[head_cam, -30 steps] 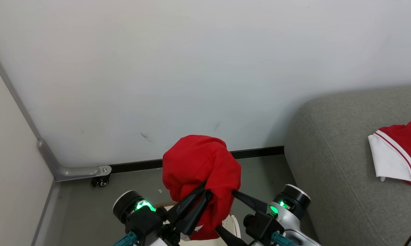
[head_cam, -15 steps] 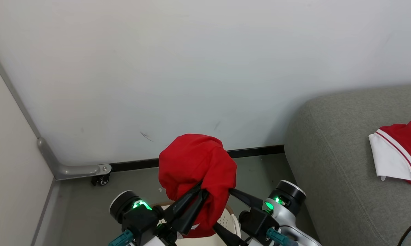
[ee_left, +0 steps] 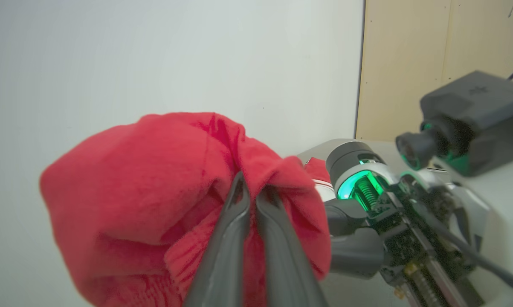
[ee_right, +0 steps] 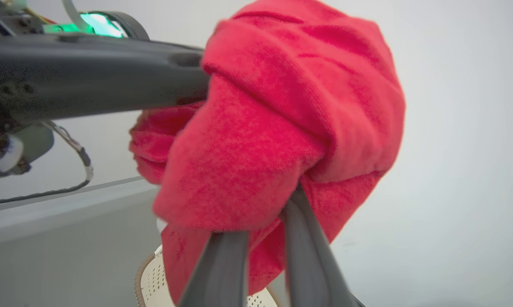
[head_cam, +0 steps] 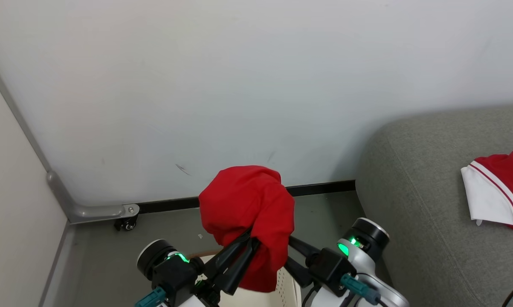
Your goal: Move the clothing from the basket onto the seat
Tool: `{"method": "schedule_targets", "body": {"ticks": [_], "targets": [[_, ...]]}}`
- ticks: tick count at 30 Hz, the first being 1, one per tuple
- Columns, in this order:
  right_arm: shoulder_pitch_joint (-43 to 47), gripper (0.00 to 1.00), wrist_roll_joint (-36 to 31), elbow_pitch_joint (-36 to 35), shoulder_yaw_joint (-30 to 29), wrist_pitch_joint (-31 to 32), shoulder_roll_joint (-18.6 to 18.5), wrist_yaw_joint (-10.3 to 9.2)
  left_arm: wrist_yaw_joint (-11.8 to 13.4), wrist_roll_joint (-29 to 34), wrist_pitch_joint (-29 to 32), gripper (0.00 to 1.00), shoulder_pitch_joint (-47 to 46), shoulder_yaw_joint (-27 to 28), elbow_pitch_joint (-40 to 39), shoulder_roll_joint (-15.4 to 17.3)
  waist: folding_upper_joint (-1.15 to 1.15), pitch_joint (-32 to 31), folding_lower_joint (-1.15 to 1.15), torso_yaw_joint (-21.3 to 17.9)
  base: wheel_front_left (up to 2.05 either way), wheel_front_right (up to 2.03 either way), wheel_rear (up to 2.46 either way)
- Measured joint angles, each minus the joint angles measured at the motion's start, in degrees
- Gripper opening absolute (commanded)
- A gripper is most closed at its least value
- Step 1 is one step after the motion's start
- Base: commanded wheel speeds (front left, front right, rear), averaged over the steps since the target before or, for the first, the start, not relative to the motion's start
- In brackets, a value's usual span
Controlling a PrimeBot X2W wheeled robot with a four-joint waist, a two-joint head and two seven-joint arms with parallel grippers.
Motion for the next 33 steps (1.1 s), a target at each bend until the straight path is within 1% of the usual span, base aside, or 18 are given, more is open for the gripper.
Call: {"method": "schedule_targets", "body": {"ticks": [6, 18, 19, 20, 21, 22, 33], "targets": [[0.0, 0.00, 0.0, -0.2, -2.5, 0.0, 0.1, 0.00, 0.0, -0.1, 0.0, 0.00, 0.0, 0.1, 0.3, 0.1, 0.00, 0.0, 0.00, 0.1, 0.00, 0.00, 0.00], [0.1, 0.00, 0.9, -3.6, -6.6, 0.0, 0.3, 0.00, 0.0, -0.2, 0.0, 0.00, 0.0, 0.1, 0.5, 0.1, 0.00, 0.0, 0.00, 0.2, 0.00, 0.00, 0.00], [0.1, 0.00, 1.2, -3.9, -6.7, 0.0, 0.3, 0.00, 0.0, -0.2, 0.0, 0.11, 0.0, 0.1, 0.5, 0.1, 0.00, 0.0, 0.00, 0.2, 0.00, 0.00, 0.00], [0.1, 0.00, 1.4, -4.3, -6.8, 0.0, 0.3, 0.00, 0.0, -0.2, 0.0, 0.42, 0.0, 0.2, 0.5, 0.1, 0.00, 0.0, 0.00, 0.2, 0.00, 0.00, 0.00], [0.2, 0.00, 1.7, -4.8, -6.9, 0.0, 0.3, 0.00, 0.0, -0.2, 0.0, 0.88, 0.0, 0.4, 0.5, 0.1, 0.00, 0.0, 0.00, 0.2, 0.00, 0.00, 0.00], [0.2, 0.00, 2.0, -5.2, -7.1, 0.0, 0.3, 0.00, 0.0, -0.2, 0.0, 1.00, 0.0, 0.6, 0.5, 0.0, 0.00, -0.1, 0.00, 0.2, 0.00, 0.00, 0.00], [0.4, 0.00, 2.6, -7.7, -8.8, 0.0, 0.3, 0.00, 0.1, -0.2, -0.1, 1.00, -0.2, 1.2, 0.8, 0.1, 0.00, 0.0, 0.00, 0.2, 0.00, 0.00, 0.00]]}}
